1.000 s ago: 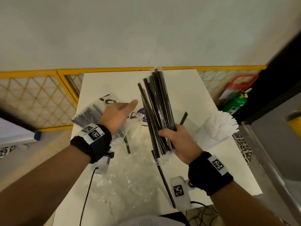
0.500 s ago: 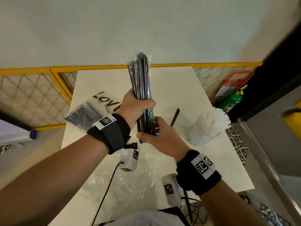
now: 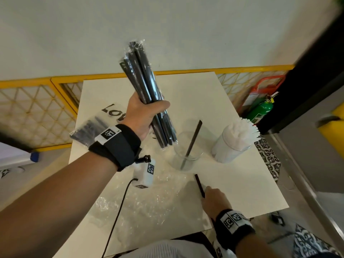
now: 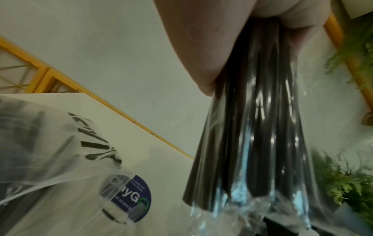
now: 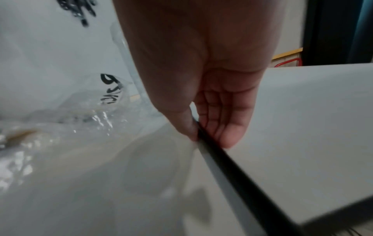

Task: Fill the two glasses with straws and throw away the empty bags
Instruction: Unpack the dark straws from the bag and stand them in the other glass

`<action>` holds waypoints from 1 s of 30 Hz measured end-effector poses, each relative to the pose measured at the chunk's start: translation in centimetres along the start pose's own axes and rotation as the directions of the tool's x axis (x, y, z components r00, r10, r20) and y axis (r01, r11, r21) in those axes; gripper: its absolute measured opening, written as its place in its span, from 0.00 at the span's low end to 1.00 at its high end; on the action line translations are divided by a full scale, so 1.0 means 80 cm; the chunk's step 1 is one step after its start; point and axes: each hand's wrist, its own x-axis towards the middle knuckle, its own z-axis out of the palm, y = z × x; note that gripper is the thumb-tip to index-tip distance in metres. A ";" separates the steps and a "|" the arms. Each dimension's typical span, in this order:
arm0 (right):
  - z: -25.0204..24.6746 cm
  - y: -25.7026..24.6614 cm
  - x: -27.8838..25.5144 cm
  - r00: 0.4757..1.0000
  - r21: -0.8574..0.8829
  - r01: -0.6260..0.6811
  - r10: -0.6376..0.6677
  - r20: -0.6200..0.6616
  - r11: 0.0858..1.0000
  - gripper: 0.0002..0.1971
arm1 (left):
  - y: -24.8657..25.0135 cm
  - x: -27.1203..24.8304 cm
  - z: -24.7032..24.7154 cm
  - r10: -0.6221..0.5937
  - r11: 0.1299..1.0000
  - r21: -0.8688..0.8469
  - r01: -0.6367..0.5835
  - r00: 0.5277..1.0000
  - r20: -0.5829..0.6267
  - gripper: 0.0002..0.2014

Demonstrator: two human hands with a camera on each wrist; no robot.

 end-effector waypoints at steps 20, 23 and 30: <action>-0.184 -0.127 -0.011 0.498 0.209 0.633 -0.185 -0.847 0.746 0.09 | 0.006 0.019 0.006 0.093 0.994 0.046 -0.095 0.994 0.051 0.18; -0.167 -0.111 0.005 0.722 0.301 0.458 -0.153 -0.675 0.836 0.16 | -0.006 0.020 0.026 0.082 0.995 0.051 -0.086 0.994 0.069 0.18; -0.168 -0.073 -0.009 0.855 0.563 0.297 0.048 -0.517 0.771 0.30 | -0.073 0.025 0.069 0.025 0.982 0.183 -0.052 0.989 0.147 0.20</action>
